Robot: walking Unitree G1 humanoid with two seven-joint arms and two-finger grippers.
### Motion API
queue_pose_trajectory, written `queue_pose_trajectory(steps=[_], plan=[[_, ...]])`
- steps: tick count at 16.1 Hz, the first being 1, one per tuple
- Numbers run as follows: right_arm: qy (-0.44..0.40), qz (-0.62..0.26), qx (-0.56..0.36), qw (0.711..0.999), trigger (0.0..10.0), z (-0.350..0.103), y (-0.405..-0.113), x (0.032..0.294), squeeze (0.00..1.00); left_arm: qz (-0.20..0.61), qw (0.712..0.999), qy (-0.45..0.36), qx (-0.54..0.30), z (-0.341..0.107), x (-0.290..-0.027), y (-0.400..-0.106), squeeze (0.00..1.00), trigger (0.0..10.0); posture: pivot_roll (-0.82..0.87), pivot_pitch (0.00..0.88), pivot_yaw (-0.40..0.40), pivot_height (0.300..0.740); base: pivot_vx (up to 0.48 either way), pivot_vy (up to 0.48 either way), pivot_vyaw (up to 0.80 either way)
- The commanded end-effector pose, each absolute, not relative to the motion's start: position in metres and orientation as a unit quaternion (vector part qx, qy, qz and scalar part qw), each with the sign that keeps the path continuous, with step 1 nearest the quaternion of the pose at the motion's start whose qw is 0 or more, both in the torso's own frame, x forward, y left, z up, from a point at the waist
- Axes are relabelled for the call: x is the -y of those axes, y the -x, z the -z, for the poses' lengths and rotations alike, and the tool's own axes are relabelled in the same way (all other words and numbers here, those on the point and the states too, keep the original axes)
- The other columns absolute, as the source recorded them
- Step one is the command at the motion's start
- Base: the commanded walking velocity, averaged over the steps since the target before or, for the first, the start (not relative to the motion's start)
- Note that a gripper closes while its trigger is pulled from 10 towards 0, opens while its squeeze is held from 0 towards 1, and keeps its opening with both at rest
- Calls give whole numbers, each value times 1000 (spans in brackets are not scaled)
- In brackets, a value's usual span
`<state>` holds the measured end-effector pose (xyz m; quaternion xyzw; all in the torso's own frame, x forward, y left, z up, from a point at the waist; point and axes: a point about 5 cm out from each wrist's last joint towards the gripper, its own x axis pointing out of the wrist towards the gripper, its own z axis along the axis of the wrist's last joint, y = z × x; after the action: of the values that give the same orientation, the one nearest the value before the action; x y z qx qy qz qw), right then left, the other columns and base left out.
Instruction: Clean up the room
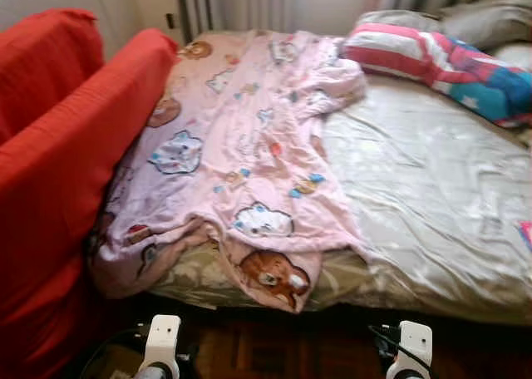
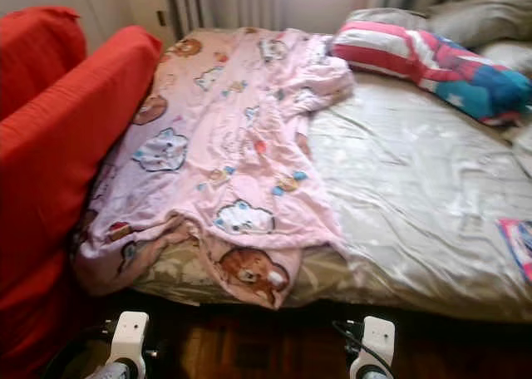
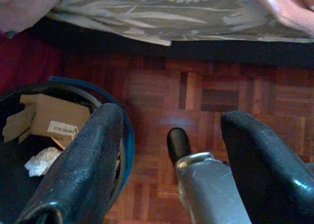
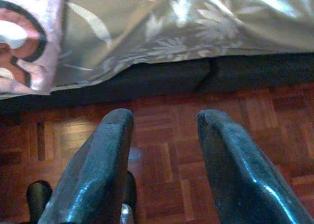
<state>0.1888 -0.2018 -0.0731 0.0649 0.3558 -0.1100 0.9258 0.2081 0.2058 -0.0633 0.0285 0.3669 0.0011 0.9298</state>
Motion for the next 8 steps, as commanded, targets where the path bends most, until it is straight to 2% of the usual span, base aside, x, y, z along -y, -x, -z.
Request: queue_pose_trajectory(steps=[1,8], plan=[[-63,105,-370,921,10000,77,-183,199,0,-4,922,-31,-386,68,-210,-199,0,10000,46,115,-19,740,274,0,0],[-66,105,-372,920,10000,78,-182,198,0,-2,922,-34,-386,68,-210,-199,0,10000,50,115,-17,740,275,0,0]])
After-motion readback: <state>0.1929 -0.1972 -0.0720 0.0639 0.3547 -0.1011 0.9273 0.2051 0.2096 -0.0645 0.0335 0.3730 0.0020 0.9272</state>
